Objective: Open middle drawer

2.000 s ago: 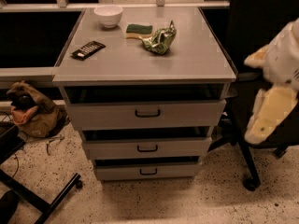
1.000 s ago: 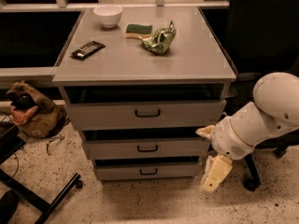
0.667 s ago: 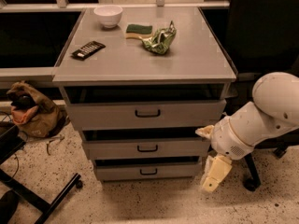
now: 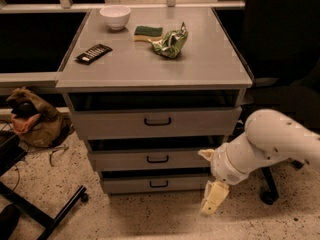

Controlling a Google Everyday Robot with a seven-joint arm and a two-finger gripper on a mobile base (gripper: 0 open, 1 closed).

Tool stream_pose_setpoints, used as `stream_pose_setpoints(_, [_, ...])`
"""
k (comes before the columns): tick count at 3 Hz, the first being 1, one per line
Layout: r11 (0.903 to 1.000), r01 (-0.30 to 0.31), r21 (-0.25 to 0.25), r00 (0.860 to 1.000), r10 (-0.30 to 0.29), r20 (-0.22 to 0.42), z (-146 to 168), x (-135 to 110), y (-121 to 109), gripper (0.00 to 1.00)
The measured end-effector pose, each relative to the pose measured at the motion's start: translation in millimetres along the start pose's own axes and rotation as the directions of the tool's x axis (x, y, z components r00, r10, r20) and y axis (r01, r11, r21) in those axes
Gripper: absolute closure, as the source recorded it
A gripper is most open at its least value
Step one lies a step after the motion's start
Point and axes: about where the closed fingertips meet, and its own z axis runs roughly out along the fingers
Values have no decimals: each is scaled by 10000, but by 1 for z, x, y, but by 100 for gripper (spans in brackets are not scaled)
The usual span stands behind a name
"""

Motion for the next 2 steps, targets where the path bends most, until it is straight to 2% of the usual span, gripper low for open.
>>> stream_pose_setpoints(1, [9975, 363, 608, 9993, -366, 31, 49, 12, -16, 0])
stream_pose_setpoints(2, [9897, 356, 1389, 9990, -389, 210, 49, 7, -36, 0])
